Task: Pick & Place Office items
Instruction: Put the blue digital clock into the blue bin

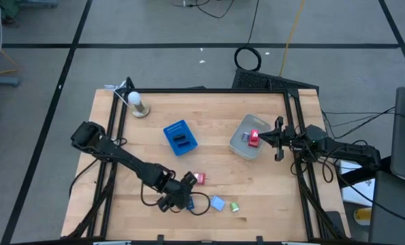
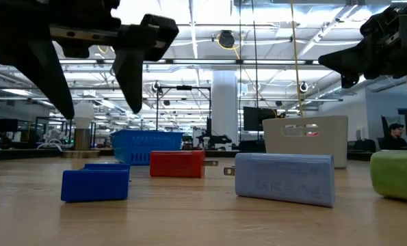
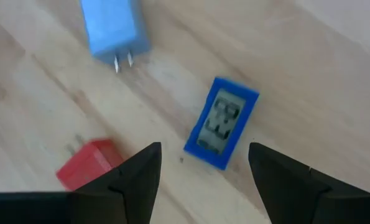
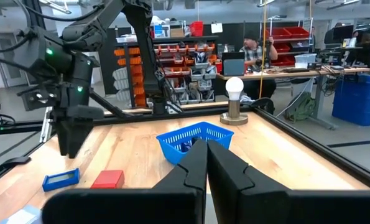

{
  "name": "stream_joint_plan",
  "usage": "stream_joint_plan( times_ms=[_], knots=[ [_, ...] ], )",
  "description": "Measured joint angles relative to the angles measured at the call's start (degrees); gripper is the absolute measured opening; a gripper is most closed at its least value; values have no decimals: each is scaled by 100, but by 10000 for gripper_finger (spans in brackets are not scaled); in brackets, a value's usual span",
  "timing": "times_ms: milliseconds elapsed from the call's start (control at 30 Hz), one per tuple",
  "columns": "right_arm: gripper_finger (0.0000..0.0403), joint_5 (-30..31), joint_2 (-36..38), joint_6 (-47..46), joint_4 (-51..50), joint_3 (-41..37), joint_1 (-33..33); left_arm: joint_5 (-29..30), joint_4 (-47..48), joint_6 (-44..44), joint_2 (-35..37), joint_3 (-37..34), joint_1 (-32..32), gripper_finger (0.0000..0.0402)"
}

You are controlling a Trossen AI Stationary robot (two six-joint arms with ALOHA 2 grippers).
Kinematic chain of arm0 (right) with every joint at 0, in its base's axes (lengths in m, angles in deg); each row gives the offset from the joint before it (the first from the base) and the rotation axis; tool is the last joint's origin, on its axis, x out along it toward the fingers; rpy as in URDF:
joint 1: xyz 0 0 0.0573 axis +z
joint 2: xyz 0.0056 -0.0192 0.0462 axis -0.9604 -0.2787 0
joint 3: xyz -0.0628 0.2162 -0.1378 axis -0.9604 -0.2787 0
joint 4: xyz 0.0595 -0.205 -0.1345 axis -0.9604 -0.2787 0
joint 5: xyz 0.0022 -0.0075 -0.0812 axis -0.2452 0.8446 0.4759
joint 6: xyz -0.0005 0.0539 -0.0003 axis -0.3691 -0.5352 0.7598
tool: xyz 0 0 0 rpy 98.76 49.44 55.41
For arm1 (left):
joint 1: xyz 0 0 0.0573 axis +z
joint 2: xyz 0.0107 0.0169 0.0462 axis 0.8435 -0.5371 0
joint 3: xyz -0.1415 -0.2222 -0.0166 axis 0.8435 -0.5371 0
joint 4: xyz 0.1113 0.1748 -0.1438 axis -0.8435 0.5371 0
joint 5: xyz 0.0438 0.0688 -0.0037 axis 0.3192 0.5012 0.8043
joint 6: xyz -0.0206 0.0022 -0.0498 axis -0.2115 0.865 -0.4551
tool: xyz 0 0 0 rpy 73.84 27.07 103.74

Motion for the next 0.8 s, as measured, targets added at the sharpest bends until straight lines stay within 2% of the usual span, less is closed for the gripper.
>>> stream_joint_plan(
  times_ms=[133, 300, 533, 800],
  knots=[
    [4, 3, 0, -4, 23, 0, 0, -142, -89, 95, 0, 0, 74, 246],
    [4, 9, -5, -2, 36, 0, 0, -416, -250, 265, -336, 5, 180, 246],
    [4, 6, -20, -10, 27, 0, 2, -286, 359, 866, -964, 750, 210, 246],
    [4, -7, -22, -9, -8, 0, 2, -535, 1147, 964, -1384, 1303, 238, 246]
  ],
)
